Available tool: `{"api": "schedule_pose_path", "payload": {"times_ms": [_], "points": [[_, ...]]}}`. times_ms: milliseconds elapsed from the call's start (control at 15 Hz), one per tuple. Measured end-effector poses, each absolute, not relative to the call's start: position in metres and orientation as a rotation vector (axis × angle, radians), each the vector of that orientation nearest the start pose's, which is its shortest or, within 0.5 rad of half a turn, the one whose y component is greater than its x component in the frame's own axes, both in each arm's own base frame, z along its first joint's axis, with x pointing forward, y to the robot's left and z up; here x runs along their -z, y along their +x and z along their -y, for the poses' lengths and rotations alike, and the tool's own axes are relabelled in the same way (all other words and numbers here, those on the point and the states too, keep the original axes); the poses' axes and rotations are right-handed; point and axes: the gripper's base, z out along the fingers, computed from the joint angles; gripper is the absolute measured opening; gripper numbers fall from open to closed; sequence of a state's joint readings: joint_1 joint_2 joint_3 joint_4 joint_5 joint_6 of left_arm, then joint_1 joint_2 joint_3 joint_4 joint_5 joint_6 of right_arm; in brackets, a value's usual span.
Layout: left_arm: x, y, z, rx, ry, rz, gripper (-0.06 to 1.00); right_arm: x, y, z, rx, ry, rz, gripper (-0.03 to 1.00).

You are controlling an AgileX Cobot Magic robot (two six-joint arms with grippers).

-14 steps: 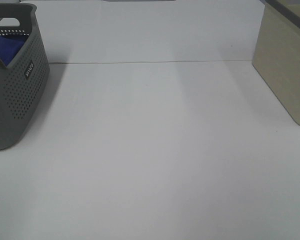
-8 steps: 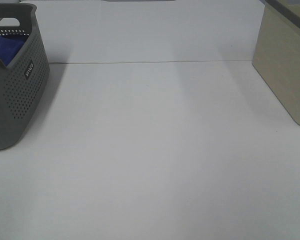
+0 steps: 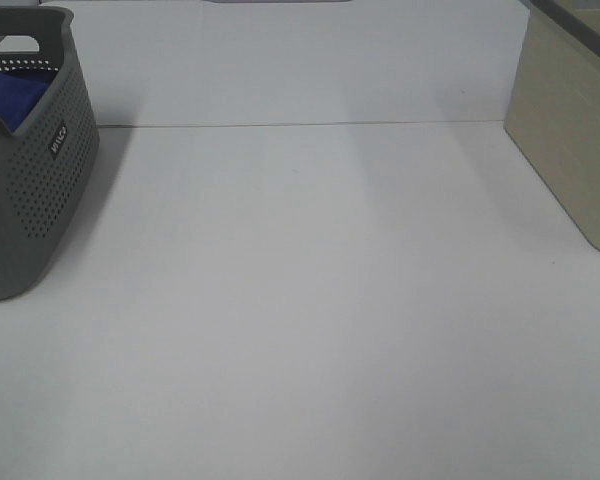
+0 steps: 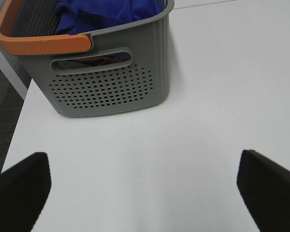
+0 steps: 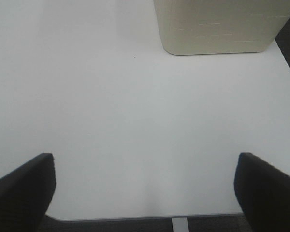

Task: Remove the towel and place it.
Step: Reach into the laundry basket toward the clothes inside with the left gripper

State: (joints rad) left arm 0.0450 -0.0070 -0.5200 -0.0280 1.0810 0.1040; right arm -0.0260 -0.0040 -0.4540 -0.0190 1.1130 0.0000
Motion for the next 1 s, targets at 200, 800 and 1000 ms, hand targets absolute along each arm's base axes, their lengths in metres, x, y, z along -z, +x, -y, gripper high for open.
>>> {"api": "schedule_pose_path", "payload": {"times_ms": [200, 800, 1000], "points": [[-0.2811, -0.0091, 0.0027, -0.060, 0.062, -2.037, 0.99, -0.2603, -0.0029, 0.0015, 0.038, 0.029, -2.138, 0.97], [-0.2811, -0.0091, 0.0027, -0.060, 0.062, -2.037, 0.99, -0.2603, -0.0029, 0.0015, 0.038, 0.029, -2.138, 0.97], [-0.2811, -0.0091, 0.0027, -0.060, 0.062, -2.037, 0.99, -0.2603, -0.0029, 0.0015, 0.038, 0.029, -2.138, 0.97]]}}
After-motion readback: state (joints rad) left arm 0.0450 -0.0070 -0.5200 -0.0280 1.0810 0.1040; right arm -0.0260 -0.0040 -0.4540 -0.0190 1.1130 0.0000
